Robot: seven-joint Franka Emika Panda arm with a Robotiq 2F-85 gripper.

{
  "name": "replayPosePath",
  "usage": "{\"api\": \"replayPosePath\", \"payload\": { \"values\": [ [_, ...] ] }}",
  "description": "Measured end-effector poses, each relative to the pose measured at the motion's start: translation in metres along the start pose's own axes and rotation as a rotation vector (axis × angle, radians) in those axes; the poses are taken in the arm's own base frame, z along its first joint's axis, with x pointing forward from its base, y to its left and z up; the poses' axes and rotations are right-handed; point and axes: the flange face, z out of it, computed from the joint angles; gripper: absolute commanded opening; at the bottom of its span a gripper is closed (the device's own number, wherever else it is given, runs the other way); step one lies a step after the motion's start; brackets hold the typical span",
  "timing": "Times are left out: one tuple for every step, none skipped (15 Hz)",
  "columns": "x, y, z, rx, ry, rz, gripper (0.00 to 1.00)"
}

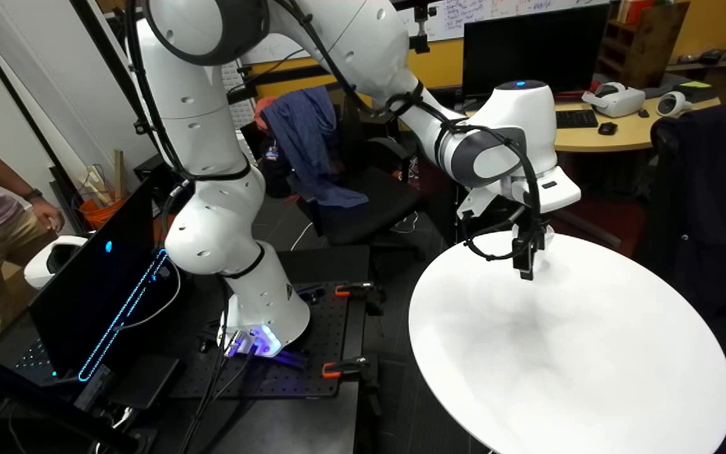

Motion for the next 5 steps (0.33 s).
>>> {"api": "replayPosePath", "payload": {
  "values": [
    [-0.0011, 0.0040, 0.0008, 0.019, -0.023, -0.033, 1.00],
    [-0.0023, 0.0062, 0.0011, 0.032, -0.038, -0.058, 1.00],
    [-0.0030, 0.0073, 0.0012, 0.037, -0.043, -0.069, 1.00],
    [-0.0038, 0.0070, 0.0012, 0.038, -0.044, -0.072, 1.00],
    [-0.0047, 0.0064, 0.0012, 0.038, -0.045, -0.073, 1.00]
  ]
}}
